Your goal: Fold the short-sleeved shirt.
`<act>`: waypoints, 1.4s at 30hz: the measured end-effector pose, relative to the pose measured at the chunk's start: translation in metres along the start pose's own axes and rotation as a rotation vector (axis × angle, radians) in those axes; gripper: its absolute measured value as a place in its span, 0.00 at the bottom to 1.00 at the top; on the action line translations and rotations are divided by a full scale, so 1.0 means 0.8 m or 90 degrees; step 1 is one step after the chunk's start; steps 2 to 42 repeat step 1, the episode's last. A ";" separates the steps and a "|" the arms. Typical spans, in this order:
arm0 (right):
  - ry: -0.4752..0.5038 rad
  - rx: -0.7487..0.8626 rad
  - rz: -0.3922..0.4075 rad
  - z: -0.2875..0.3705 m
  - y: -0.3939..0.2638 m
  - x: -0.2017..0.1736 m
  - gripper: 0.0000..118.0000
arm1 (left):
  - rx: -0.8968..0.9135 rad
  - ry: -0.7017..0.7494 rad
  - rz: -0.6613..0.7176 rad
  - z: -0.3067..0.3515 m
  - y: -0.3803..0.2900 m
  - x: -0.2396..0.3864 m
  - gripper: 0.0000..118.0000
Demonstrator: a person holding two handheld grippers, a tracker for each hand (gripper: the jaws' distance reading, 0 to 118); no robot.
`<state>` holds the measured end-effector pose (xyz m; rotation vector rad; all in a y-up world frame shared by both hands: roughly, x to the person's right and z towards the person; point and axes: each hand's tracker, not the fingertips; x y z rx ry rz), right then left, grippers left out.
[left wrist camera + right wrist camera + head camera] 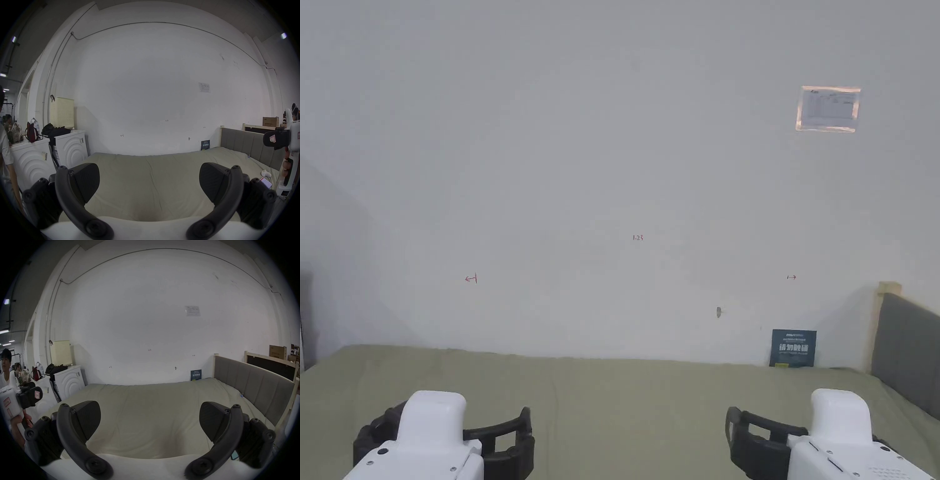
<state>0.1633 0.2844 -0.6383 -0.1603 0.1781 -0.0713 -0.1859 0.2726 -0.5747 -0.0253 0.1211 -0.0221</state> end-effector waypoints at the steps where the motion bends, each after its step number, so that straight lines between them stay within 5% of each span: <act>1: -0.007 -0.004 0.000 -0.001 0.001 -0.001 1.00 | 0.000 0.000 0.000 0.000 0.000 0.000 1.00; 42: -0.007 -0.004 0.000 -0.001 0.001 -0.001 1.00 | 0.000 0.000 0.000 0.000 0.000 0.000 1.00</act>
